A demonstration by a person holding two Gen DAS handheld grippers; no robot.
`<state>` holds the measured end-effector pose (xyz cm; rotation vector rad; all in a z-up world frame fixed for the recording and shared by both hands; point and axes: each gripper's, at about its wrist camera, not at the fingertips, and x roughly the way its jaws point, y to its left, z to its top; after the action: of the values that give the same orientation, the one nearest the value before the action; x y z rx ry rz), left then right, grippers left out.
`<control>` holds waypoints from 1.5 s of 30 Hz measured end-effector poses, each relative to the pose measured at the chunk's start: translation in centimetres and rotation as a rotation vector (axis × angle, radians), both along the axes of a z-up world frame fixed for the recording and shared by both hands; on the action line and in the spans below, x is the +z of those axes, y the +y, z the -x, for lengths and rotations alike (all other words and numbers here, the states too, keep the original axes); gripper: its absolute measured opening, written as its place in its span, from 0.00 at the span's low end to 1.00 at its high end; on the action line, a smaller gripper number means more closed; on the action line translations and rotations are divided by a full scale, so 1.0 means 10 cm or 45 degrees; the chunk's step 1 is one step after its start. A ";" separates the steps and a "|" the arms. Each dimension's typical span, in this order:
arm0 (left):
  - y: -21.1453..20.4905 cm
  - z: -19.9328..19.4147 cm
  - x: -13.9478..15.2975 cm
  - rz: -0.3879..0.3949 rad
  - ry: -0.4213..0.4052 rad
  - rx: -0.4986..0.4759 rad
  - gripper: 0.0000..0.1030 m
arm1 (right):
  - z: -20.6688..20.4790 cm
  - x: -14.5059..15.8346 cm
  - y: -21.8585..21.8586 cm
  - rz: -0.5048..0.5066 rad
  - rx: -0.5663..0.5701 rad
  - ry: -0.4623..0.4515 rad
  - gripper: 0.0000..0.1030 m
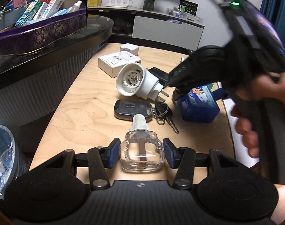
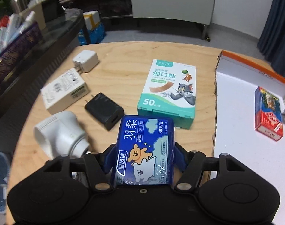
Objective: Organize rigid objects
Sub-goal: 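Grasp the glass freshener bottle with left gripper while right grasps blue tissue pack, then lift the glass bottle and blue tissue pack toward the white box, then hold the glass bottle and tissue pack above the white box with both grippers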
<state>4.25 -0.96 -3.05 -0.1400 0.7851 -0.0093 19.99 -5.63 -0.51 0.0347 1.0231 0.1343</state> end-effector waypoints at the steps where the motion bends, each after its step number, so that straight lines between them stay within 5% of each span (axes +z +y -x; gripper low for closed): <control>1: -0.01 0.00 0.01 0.001 -0.003 -0.003 0.49 | 0.05 0.05 -0.06 -0.011 -0.003 -0.026 0.73; 11: -0.28 0.06 0.27 0.000 -0.084 -0.083 0.49 | 0.73 0.78 -0.96 -0.031 -0.035 -0.302 0.73; 23: -1.44 -0.26 0.66 0.043 -0.141 -0.450 0.49 | 1.41 0.86 -2.20 0.062 -0.369 -0.322 0.73; 28: -1.76 -0.38 0.76 0.013 -0.172 -0.520 0.49 | 1.50 0.86 -2.37 0.032 -0.408 -0.361 0.73; 45: -1.87 -0.45 0.79 -0.009 -0.118 -0.436 0.49 | 1.44 0.74 -2.43 -0.016 -0.357 -0.368 0.74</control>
<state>8.72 -19.66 4.84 0.0032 0.7085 -0.3345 5.54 -29.97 6.88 0.1651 0.7198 -0.1081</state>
